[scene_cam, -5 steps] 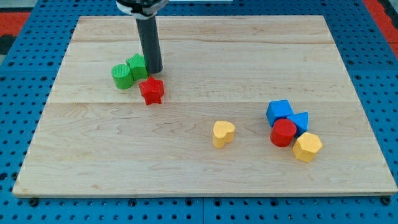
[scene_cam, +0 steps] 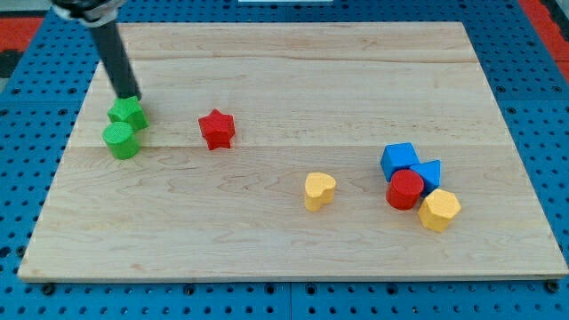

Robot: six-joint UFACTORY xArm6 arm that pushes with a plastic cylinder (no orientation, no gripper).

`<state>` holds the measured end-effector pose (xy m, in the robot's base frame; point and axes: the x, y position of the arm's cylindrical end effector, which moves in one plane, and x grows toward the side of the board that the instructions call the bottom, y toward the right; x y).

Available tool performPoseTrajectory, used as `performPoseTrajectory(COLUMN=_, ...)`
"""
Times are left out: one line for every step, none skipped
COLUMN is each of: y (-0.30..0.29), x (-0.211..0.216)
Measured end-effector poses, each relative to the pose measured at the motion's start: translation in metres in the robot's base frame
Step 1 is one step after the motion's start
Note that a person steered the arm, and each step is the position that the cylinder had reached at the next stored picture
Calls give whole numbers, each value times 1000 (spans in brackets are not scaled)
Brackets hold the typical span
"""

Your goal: Slide the green blocks towards the bottom side of the board

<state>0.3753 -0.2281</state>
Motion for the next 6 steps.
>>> performPoseTrajectory(y=14, x=38)
performPoseTrajectory(y=14, x=69)
performPoseTrajectory(y=0, x=57)
performPoseTrajectory(y=47, x=54)
performPoseTrajectory(y=30, x=87)
performPoseTrajectory(y=25, x=97)
